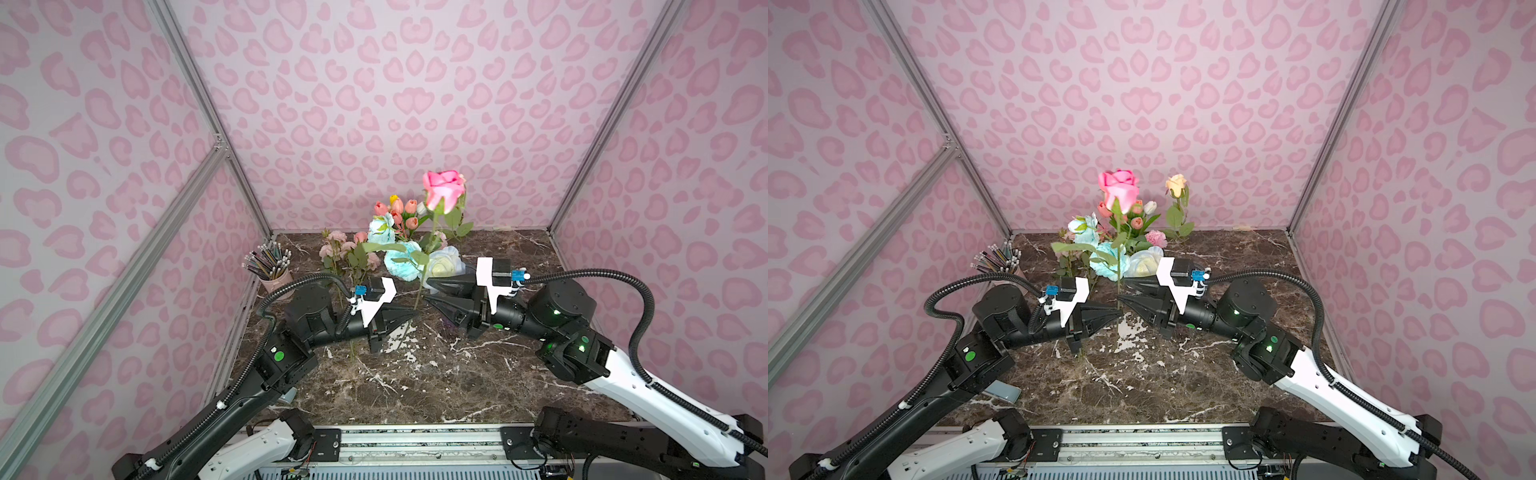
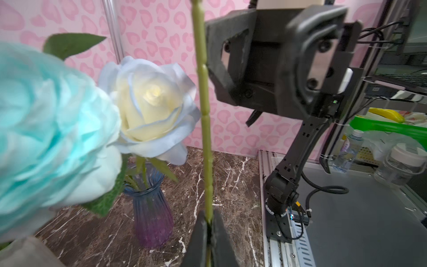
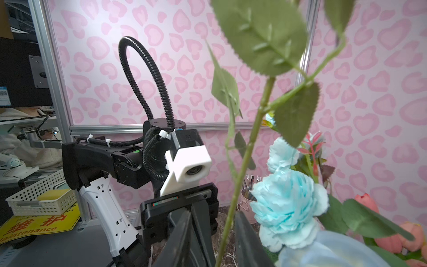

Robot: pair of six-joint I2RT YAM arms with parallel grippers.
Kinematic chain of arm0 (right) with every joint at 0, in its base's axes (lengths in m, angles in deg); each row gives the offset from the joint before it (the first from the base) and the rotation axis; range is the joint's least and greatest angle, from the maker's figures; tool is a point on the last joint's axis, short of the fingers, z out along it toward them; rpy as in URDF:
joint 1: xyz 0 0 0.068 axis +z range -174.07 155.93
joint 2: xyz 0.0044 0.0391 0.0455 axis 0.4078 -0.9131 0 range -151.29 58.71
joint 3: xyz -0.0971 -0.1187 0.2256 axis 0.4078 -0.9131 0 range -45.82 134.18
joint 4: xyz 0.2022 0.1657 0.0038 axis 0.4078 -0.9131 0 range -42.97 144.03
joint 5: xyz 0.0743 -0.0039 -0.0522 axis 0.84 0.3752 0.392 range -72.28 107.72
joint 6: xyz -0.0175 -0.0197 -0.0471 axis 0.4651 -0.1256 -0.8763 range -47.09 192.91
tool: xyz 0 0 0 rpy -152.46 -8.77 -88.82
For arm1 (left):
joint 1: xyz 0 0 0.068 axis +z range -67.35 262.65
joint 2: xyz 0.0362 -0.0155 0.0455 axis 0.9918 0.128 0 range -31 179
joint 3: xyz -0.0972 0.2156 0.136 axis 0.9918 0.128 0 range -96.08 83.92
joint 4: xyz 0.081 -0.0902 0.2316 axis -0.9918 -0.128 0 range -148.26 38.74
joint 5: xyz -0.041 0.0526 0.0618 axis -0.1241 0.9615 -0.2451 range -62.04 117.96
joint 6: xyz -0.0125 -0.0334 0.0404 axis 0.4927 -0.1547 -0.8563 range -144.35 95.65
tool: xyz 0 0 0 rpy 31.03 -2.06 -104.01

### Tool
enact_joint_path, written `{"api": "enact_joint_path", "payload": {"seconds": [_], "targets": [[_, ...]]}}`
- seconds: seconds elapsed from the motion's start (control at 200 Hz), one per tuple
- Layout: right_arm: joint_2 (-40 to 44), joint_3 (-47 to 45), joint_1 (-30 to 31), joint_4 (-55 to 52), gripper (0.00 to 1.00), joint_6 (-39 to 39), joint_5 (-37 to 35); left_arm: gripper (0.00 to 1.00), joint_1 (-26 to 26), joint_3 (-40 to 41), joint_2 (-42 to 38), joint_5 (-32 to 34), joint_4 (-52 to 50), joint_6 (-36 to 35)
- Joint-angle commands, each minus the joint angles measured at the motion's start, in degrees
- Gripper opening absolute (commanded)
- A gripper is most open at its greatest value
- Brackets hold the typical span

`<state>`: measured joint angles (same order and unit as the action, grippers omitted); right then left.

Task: Pick out pink flowers from the vase
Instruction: Place the flower at the center of the board.

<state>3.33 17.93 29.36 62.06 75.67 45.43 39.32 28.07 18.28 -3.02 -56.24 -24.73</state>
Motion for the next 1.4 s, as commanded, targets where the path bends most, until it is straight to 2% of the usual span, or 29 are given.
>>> {"api": "enact_joint_path", "payload": {"seconds": [0.0,0.21,0.375,0.49,0.61,0.88,1.075,1.205,1.285,1.4], "targets": [[1.41,-0.85,0.1,0.04,0.42,-1.46,-2.83,0.02,0.09,0.31,-2.17,6.67,-1.14,0.72],[5.71,-3.85,0.1,0.04,0.46,-2.76,-6.16,0.03,0.11,2.58,-8.89,19.79,-4.45,2.27],[8.28,-5.45,0.11,0.16,0.53,-2.41,-9.45,0.02,0.09,0.77,-14.12,29.52,-10.62,2.58],[9.35,-6.08,0.14,-0.12,0.55,-2.41,-11.27,0.02,0.16,-2.21,-13.89,39.62,-18.63,2.3],[10.18,-7.17,0.1,0.9,0.56,-1.86,-13.72,0.02,0.09,-3.99,-11.63,45.59,-24.21,2.23],[11.11,-7.05,0.1,0.41,0.55,3.3,-21.12,0.02,2.21,-4.93,-6.5,49.83,-26.58,10.01],[12.65,-7.32,0.1,-1.74,0.55,3.91,-24.66,0.02,3.39,-5.24,-4.47,57.25,-23.37,8.48],[13.08,-7.19,0.11,-2.62,0.55,3.68,-26.57,0.02,6.25,-4.75,-3.66,60.98,-20.65,9.74],[13.18,-6.97,0.12,-3.34,0.55,3.07,-28.21,0.02,9.15,-4.43,-1.01,59.45,-19.48,11.68],[13.53,-6.88,0.1,-3.72,0.55,2.66,-30.7,0.02,15.97,-4.27,4.86,51.08,-18.95,18.22]]}}
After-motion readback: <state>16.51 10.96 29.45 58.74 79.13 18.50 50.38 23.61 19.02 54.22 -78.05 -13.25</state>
